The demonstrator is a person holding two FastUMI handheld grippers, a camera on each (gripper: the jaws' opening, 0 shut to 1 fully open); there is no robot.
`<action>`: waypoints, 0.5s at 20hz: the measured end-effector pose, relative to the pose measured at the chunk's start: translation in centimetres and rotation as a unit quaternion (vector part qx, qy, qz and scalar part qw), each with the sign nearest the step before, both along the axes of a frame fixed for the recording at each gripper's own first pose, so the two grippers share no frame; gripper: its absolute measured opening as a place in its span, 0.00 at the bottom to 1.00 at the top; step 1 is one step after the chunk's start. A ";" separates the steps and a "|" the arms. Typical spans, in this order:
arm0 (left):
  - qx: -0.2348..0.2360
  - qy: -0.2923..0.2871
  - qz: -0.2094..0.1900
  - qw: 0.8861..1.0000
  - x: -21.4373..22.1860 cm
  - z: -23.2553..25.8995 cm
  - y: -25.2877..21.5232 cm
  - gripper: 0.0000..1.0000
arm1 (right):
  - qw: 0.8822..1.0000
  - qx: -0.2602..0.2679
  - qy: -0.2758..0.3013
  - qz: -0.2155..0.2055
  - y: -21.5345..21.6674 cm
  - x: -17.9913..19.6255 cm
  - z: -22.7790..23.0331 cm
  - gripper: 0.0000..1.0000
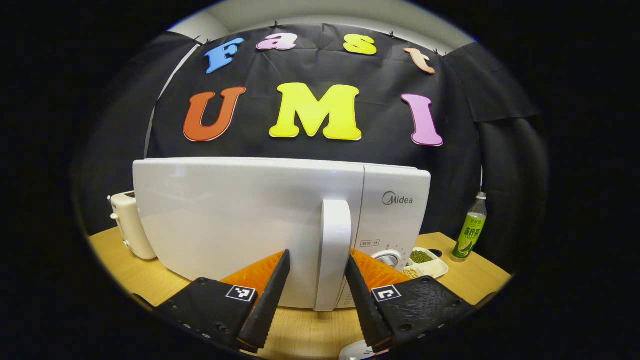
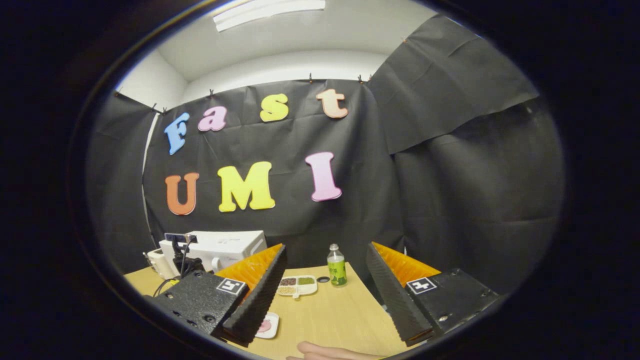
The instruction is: Open the microwave oven with the left hand, put the food in, and close the microwave oven.
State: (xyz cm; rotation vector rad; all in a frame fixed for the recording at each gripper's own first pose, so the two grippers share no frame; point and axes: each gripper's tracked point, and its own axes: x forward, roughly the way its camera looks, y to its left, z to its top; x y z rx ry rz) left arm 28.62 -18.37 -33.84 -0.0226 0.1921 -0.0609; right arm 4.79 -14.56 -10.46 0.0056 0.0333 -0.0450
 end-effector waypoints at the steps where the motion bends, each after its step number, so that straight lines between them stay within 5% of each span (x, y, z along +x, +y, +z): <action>1: 0.002 0.001 -0.002 1.000 0.1 0.1 -0.1 0.68 | 1.000 -0.001 0.001 0.001 0.1 0.0 -0.1 1.00; 2: 0.000 0.005 -0.006 1.000 0.1 0.0 -0.3 0.60 | 1.000 -0.001 0.002 0.001 0.1 -0.1 -0.3 0.94; 4: -0.022 0.010 -0.026 0.999 -0.2 -0.2 -1.6 0.49 | 1.000 0.001 0.004 0.001 0.2 -0.1 -0.5 1.00; 5: -0.017 0.000 -0.023 1.000 -0.2 0.2 -1.5 0.31 | 1.000 0.003 0.005 0.000 0.2 -0.1 -0.5 1.00; 6: 0.006 -0.001 -0.019 1.000 -0.1 0.1 -1.4 0.23 | 1.000 0.004 0.007 0.000 0.1 -0.2 -0.7 0.94; 8: 0.033 -0.006 -0.018 0.999 0.0 0.0 -1.2 0.23 | 1.000 0.005 0.009 -0.002 0.0 -0.2 -0.9 0.94; 10: 0.002 0.003 -0.025 1.000 0.3 -0.3 -1.7 0.24 | 1.000 0.005 0.009 -0.003 -0.1 -0.4 -0.8 1.00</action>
